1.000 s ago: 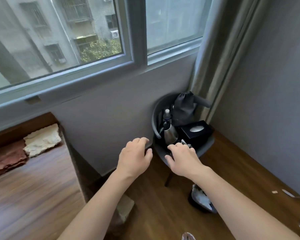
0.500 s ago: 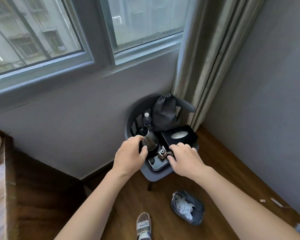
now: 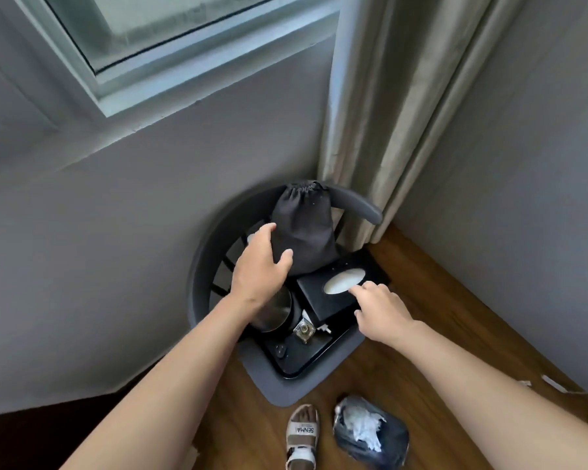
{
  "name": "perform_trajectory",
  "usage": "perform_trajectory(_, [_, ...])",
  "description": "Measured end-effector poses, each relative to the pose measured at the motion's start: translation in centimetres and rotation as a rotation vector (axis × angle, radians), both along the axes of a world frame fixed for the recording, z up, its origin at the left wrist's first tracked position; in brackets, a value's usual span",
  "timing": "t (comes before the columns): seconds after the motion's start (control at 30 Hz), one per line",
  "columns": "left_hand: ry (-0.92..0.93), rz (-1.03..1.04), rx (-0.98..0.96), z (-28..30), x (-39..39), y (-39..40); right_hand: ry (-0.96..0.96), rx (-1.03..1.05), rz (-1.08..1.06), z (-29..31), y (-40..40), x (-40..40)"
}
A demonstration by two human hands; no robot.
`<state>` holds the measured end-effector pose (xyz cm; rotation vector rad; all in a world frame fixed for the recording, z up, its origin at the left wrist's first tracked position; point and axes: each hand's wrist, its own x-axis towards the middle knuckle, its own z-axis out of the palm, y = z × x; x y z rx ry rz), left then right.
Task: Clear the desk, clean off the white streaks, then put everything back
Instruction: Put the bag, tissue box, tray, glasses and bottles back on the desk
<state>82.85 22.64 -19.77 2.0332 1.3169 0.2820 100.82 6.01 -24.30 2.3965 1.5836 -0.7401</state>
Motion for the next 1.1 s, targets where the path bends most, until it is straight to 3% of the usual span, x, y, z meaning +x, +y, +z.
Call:
perform_trajectory(0.23, [-0.137, 0.102, -0.053, -4.6, 5.4, 5.8, -0.026, -0.072, 0.035, -9.6, 2.7, 2.8])
perform_trajectory(0.57, [-0.154, 0.089, -0.03, -7.9, 7.9, 8.8, -0.074, -0.13, 0.09, -13.9, 3.5, 4.5])
perform_trajectory(0.83, [-0.316, 0.102, 0.002, -7.1, 6.7, 7.2, -0.054, -0.075, 0.178, -11.4, 2.6, 4.1])
perform_trajectory(1.1, [-0.557, 0.169, 0.071, 2.0, 3.1, 2.0, -0.064, 0.059, 0.147, -1.8, -1.0, 0.7])
